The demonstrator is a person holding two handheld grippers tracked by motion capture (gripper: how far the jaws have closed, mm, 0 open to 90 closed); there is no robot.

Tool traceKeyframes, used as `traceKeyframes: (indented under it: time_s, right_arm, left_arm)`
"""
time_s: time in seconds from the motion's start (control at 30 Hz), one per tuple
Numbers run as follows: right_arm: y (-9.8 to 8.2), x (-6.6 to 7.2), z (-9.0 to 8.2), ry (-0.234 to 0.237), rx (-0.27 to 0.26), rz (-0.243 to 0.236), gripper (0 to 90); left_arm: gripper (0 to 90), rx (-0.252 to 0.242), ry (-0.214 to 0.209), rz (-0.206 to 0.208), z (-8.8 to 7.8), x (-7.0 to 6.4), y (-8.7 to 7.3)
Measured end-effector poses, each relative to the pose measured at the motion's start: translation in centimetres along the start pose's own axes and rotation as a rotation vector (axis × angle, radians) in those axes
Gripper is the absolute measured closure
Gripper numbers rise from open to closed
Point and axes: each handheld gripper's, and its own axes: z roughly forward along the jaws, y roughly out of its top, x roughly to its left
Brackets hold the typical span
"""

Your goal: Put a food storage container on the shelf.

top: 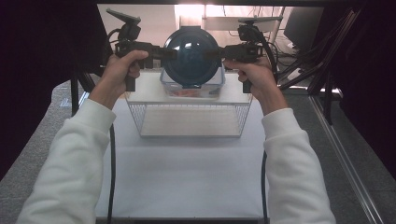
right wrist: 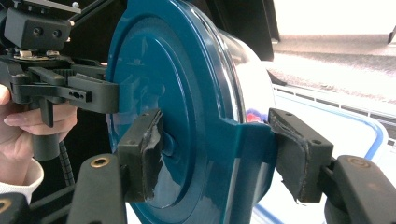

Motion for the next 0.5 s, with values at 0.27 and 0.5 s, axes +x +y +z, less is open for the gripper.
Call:
traceKeyframes:
  time_s: [0.27,0.5]
  right_arm:
    - [0.4,-2.6,2.3,0.026,0.02,0.087,37.3]
    - [0.6,-4.3,3.1,0.029,-0.01,0.208,36.9]
  left_arm:
    - [40.7,-0.013,0.005,-0.071,1.2,2.2,0.6]
    - [39.7,-0.043,-0.023,-0.159,2.6,4.1,1.4]
